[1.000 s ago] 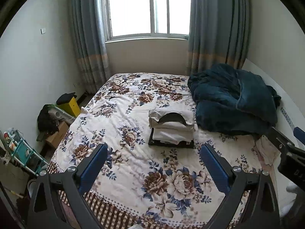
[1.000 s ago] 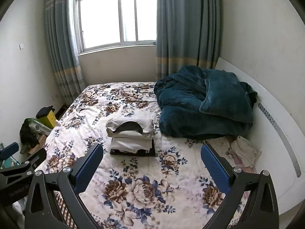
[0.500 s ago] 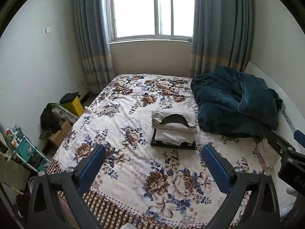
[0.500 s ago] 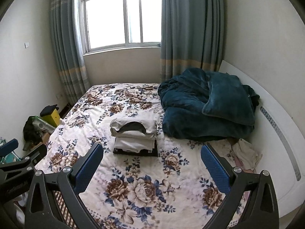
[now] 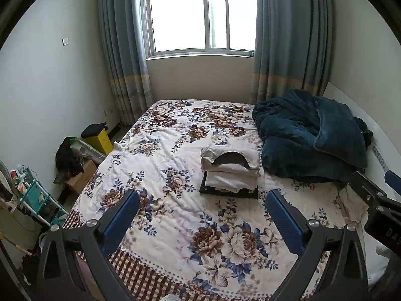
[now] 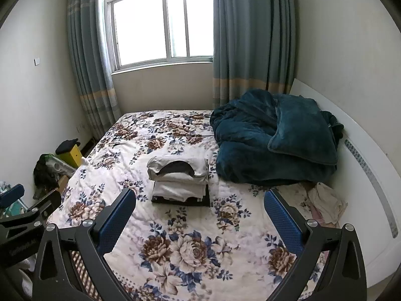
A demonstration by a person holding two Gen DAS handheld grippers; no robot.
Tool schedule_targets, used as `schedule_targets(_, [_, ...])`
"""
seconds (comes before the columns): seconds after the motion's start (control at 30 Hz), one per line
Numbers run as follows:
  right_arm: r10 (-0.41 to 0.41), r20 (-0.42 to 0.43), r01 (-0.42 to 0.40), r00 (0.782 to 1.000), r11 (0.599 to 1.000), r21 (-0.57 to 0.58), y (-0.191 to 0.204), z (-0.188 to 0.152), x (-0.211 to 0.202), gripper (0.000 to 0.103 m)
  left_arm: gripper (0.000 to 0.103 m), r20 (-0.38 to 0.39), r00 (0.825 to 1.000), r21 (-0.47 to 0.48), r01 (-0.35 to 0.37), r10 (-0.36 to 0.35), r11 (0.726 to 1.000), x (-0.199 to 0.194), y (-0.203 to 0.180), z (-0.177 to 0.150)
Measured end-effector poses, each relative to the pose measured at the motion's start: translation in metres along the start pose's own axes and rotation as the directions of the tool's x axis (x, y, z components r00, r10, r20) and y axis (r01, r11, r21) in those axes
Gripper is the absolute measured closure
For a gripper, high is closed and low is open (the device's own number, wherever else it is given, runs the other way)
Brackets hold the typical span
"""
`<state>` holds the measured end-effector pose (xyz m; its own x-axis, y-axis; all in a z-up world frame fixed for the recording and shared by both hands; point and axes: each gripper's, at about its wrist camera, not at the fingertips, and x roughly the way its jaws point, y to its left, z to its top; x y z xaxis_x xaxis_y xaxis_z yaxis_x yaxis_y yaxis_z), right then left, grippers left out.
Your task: Fold small clothes
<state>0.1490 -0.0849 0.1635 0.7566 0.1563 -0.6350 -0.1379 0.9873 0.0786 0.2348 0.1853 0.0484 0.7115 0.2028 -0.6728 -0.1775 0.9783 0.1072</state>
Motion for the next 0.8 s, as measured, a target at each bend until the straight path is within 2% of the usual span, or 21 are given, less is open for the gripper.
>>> schedule_targets(0.8, [0.001,0.002,-0.001,1.000,1.000,-0.003,0.0016,0.0002,-0.0001,0.000,0.000,0.011,1.000,0.003,-0.011,0.010,1.000,-0.0078,-0.0020,-0.0034])
